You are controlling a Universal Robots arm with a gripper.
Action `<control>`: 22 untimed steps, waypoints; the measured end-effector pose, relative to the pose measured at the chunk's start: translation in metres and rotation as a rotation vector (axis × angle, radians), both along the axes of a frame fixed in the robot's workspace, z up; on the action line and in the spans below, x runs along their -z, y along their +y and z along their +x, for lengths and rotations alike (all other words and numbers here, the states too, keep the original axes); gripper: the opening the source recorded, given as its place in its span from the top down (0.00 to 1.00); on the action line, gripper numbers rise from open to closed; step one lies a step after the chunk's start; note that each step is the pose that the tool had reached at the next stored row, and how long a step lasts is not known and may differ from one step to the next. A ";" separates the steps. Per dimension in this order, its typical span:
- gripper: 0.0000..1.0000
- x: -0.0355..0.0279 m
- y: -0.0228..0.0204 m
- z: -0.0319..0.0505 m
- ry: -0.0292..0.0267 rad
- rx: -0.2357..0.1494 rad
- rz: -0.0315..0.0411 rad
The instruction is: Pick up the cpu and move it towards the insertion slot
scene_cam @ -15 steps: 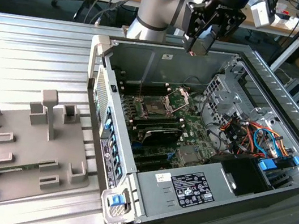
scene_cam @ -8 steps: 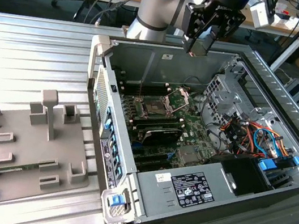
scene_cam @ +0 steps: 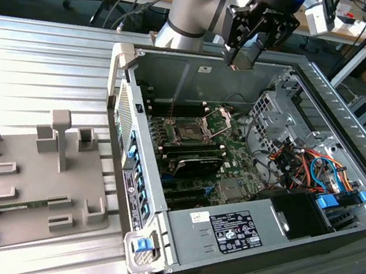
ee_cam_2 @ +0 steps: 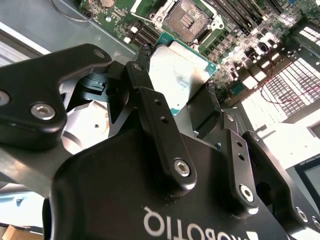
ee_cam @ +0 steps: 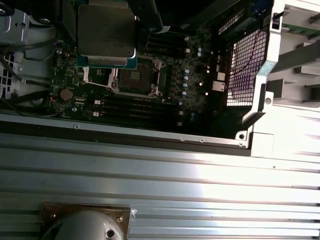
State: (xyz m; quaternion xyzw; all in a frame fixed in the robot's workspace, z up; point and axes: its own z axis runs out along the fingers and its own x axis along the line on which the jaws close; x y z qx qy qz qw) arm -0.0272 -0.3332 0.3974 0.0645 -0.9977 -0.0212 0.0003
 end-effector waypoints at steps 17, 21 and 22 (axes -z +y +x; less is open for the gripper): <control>0.45 0.0055 0.0000 0.0000 0.0000 0.000 0.0000; 0.45 0.0068 0.0000 0.0000 0.0000 0.000 0.0000; 0.45 0.0070 0.0000 0.0000 -0.0001 0.000 0.0000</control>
